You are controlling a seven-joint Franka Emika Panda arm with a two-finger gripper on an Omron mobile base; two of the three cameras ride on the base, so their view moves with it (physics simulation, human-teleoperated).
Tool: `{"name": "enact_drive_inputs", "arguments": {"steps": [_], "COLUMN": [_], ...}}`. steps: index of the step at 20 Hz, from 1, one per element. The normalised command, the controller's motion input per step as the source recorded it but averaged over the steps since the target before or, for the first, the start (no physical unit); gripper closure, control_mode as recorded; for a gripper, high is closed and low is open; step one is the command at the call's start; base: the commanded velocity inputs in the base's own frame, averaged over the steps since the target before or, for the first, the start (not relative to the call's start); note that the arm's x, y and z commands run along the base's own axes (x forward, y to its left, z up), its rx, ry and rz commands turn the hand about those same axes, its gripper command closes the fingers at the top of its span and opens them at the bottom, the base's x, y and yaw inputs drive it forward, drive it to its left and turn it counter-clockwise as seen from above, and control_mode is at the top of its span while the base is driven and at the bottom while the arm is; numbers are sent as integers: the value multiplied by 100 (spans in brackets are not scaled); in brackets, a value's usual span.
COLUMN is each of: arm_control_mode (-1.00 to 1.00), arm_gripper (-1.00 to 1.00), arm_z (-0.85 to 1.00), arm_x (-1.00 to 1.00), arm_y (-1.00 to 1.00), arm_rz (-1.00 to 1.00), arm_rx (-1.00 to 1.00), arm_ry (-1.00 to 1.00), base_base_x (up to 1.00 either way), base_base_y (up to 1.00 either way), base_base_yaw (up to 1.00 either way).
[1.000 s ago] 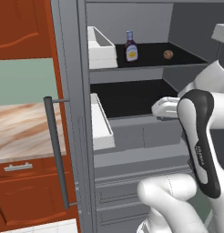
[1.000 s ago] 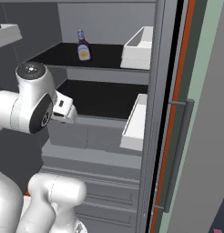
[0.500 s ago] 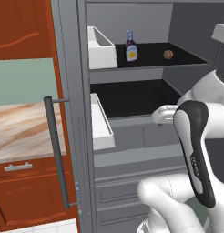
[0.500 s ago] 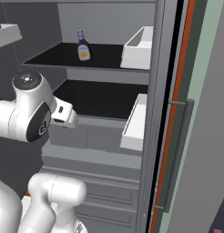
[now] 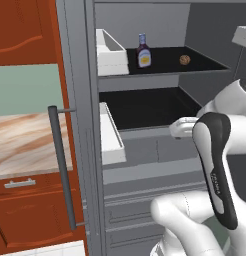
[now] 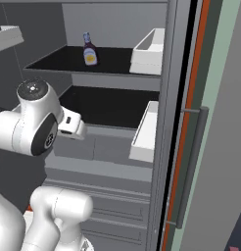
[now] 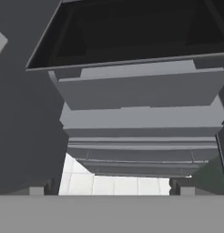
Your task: Move the condiment bottle and walnut from the second highest shelf to the top shelf to make space. Then, place the pitcher from the counter on the cleared second highest shelf.
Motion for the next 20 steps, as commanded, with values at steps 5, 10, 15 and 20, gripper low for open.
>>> {"name": "enact_drive_inputs", "arguments": {"steps": [5, 10, 15, 20], "arm_control_mode": [100, 100, 100, 100], "arm_gripper": [-100, -100, -100, -100], "arm_z": [0, 0, 0, 0], "arm_x": [0, 0, 0, 0], "arm_y": [0, 0, 0, 0], "arm_rz": [0, 0, 0, 0], "arm_rx": [0, 0, 0, 0], "arm_ry": [0, 0, 0, 0], "base_base_x": [-83, -97, -44, -1], "base_base_y": [-2, 0, 31, 81], "base_base_yaw": [0, 5, 25, 39]}}
